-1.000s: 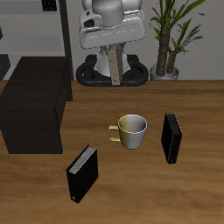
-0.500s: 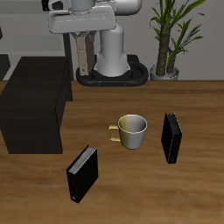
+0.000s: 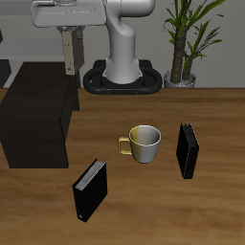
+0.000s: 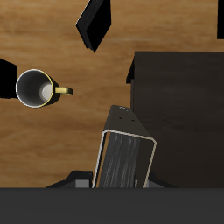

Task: Place the yellow book upright on top of the shelf

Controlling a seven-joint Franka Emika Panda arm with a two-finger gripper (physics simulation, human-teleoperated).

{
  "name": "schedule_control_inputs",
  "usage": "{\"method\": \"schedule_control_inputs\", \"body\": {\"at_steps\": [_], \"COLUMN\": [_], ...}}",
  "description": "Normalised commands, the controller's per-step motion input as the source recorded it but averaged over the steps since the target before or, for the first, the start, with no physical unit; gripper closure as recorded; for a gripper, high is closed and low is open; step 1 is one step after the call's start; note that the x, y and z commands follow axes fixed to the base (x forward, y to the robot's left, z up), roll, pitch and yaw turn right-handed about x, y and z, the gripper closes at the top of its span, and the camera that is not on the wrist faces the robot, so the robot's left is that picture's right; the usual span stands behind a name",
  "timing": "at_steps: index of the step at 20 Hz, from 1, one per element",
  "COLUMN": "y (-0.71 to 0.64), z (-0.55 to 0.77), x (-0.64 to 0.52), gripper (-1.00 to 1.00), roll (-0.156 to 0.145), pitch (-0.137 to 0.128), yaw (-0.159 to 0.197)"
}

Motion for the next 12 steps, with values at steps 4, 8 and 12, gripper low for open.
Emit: {"method": "schedule_control_inputs", "body": {"at_steps": [4, 8, 12], "y": [-0.22, -0.27, -0.22], "z": [-0.02, -0.04, -0.07], "x": [0.01, 0.01, 0.00], "gripper": [1.00, 1.00, 1.00], "roll": [-0.031, -0.023, -0.028], "pitch": [-0.011, 0.021, 0.024], "yaw": [0.000, -0.049, -0.023]}}
